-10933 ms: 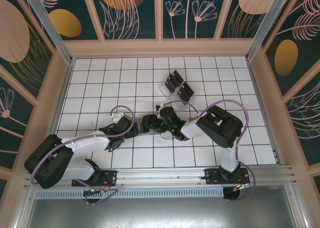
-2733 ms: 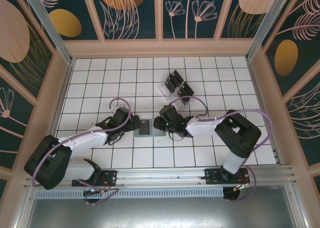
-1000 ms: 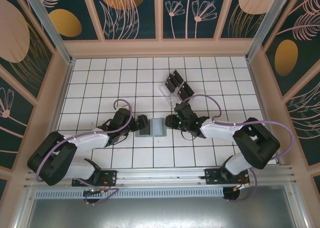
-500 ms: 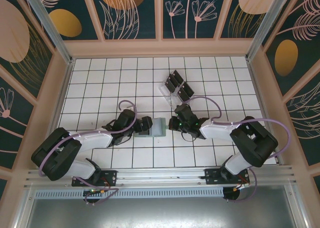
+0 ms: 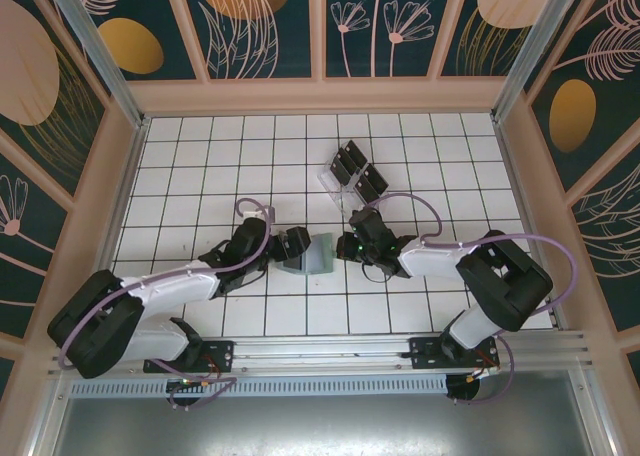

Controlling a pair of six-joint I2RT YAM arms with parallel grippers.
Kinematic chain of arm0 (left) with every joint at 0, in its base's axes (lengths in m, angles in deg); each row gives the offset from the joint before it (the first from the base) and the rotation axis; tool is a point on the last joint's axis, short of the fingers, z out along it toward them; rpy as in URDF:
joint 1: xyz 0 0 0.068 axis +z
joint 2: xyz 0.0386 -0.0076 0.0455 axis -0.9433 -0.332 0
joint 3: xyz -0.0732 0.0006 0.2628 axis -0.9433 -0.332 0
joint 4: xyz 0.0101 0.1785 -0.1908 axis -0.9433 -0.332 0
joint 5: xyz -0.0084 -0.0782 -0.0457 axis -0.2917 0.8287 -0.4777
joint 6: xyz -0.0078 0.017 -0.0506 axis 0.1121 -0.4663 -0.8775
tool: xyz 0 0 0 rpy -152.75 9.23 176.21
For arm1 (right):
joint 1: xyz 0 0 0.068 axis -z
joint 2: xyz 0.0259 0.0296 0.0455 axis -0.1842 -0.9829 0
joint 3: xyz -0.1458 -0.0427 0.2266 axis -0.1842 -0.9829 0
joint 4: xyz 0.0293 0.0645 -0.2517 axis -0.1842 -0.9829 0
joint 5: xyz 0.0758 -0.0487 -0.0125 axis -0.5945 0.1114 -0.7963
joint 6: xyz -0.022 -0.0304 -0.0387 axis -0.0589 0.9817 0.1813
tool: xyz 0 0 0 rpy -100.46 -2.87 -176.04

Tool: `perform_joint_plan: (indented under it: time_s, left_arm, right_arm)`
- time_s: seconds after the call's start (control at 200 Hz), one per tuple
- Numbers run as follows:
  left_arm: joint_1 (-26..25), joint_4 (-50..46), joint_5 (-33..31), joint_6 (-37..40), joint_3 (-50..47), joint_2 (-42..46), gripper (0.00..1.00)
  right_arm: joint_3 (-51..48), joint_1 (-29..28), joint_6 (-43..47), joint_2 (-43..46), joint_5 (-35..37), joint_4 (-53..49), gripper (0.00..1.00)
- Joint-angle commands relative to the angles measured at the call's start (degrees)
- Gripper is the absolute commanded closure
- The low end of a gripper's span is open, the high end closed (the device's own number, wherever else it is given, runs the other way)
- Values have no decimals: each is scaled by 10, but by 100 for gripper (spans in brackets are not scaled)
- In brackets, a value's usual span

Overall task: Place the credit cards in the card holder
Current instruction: Close the card holder at the center of the table.

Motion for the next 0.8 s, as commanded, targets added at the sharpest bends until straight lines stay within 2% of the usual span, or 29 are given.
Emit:
perform_joint_plan:
  time_s: [0.0, 0.225, 0.315, 0.395, 0.646, 0.796]
  left_arm:
    - [-19, 56, 19, -31, 21, 5, 2]
    - [-62, 101, 31, -37, 60, -69, 2]
    - [-72, 113, 31, -39, 66, -96, 2]
    - [-78, 122, 24, -41, 64, -113, 2]
    - [-80, 153, 18, -54, 43, -158, 2]
    - [-80, 157, 13, -55, 34, -175, 2]
  right_arm:
    - [-10, 3, -5, -10, -8, 14, 100]
    - [-1, 7, -1, 1, -4, 2, 100]
    - [-2, 11, 2, 30, 6, -18, 79]
    - [-9, 18, 4, 66, 15, -41, 71]
    - [-47, 34, -7, 180, 37, -104, 68]
    - [-61, 34, -21, 219, 35, -108, 68]
